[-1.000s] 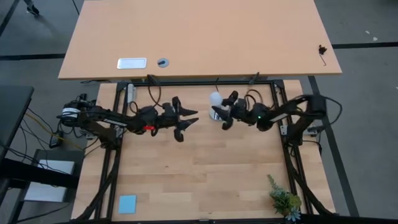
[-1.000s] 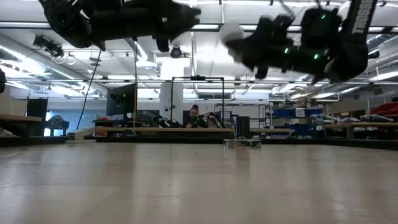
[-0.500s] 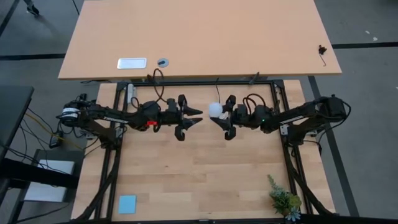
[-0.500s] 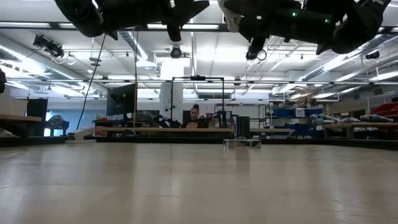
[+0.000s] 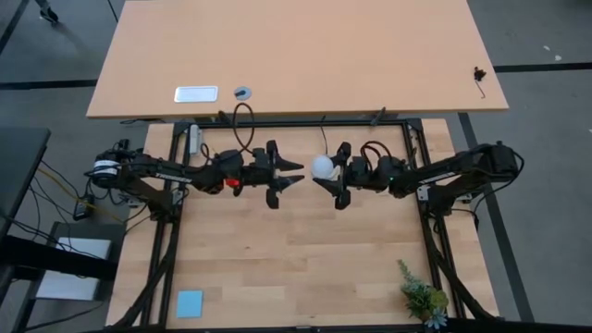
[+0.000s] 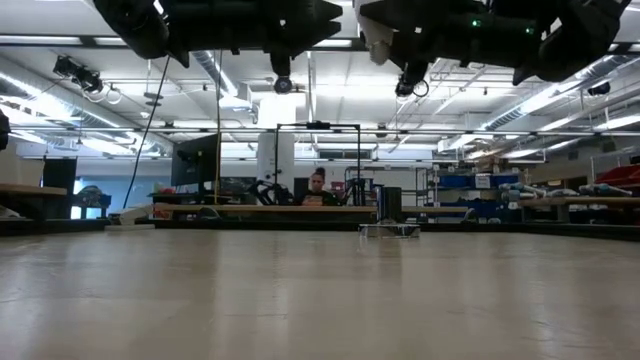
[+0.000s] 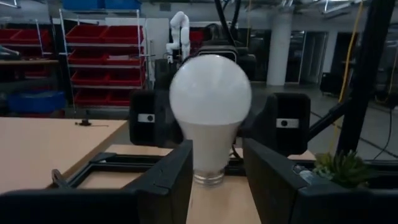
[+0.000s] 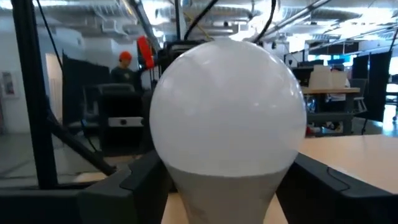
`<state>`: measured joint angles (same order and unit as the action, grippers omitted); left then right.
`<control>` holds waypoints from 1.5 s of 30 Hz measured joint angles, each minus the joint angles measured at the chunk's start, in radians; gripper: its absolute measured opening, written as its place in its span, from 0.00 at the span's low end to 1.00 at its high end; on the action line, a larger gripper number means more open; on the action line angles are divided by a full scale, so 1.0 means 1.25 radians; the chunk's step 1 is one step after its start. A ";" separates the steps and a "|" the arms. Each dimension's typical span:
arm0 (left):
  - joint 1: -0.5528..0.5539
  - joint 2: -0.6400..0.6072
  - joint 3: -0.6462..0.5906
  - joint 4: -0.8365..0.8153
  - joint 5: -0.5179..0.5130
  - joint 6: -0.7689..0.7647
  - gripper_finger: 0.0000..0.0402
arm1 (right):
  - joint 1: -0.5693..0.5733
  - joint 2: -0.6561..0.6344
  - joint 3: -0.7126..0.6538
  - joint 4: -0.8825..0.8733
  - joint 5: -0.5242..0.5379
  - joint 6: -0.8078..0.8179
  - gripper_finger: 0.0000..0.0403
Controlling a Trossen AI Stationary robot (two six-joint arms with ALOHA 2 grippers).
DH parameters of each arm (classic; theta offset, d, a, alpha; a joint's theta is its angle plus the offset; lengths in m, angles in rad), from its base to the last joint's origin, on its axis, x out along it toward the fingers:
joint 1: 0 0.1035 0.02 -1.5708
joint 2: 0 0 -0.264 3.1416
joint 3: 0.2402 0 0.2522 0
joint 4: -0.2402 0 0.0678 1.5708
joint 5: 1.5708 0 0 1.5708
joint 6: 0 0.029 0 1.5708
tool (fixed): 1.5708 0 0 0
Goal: Screw lightbulb
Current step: Insert the white lightbulb into the silver lamp
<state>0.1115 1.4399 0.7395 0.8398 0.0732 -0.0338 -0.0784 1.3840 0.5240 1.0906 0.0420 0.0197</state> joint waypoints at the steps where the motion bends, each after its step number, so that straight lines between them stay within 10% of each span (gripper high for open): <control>1: 0.000 0.000 0.000 0.000 -0.005 0.000 0.37 | -0.002 -0.004 0.000 -0.010 0.009 -0.005 0.62; 18: 0.011 0.001 -0.031 0.003 -0.051 0.020 0.37 | -0.162 -0.079 -0.125 -0.127 0.077 0.008 0.59; 31: 0.016 0.001 -0.031 0.005 -0.062 0.025 0.37 | -0.218 0.279 -0.172 0.361 0.041 0.046 0.58; 45: 0.016 0.001 -0.031 0.001 -0.068 0.039 0.37 | -0.261 0.421 -0.106 0.383 0.073 0.047 0.57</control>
<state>0.1314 1.4406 0.7006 0.8413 -0.0113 0.0154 -0.4046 1.9106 0.3920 1.5689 0.1337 0.0789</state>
